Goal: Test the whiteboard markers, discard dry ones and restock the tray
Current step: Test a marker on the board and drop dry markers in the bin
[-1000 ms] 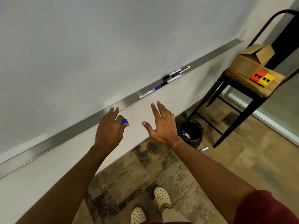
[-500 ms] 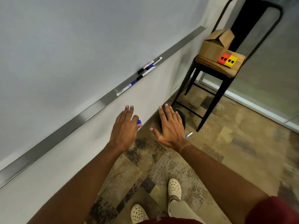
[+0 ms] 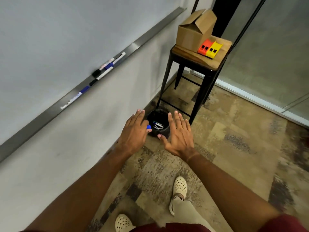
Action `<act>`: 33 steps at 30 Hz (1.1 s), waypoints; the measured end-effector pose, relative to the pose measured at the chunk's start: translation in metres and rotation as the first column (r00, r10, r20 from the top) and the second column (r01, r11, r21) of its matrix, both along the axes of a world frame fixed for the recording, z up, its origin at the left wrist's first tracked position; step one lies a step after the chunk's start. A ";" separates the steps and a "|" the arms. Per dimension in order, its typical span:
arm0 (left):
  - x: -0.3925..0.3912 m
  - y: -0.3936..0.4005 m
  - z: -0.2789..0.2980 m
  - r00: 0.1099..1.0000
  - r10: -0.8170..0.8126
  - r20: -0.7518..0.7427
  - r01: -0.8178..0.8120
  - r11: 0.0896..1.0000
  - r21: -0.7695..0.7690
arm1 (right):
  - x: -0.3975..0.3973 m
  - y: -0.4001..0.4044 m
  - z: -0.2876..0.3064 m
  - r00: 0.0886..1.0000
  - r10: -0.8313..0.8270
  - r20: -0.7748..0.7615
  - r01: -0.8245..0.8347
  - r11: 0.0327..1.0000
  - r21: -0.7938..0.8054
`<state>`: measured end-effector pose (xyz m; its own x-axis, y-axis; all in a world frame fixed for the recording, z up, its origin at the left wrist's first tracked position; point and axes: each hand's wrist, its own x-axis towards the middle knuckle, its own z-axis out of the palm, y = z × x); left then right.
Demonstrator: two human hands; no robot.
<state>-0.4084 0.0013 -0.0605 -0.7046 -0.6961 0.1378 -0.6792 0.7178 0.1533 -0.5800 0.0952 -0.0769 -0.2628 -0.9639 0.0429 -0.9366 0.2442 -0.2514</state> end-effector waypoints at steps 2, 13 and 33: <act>-0.033 -0.002 -0.010 1.000 0.004 0.010 -0.004 1.000 0.024 | -0.030 -0.002 -0.012 1.000 0.000 0.020 -0.001 1.000 0.028; -0.122 -0.023 -0.079 0.996 0.047 0.079 -0.059 0.984 0.166 | -0.127 -0.013 -0.077 0.999 -0.033 0.026 0.028 0.984 0.173; -0.160 -0.075 -0.422 0.985 0.110 0.133 -0.140 0.962 0.235 | -0.204 -0.098 -0.436 0.992 0.029 -0.123 0.013 0.943 0.331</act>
<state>-0.5680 -0.0735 -0.4825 -0.6109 -0.7819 -0.1246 -0.7848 0.5771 0.2260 -0.7836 -0.0028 -0.5128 -0.2683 -0.9312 -0.2468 -0.9573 0.2864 -0.0396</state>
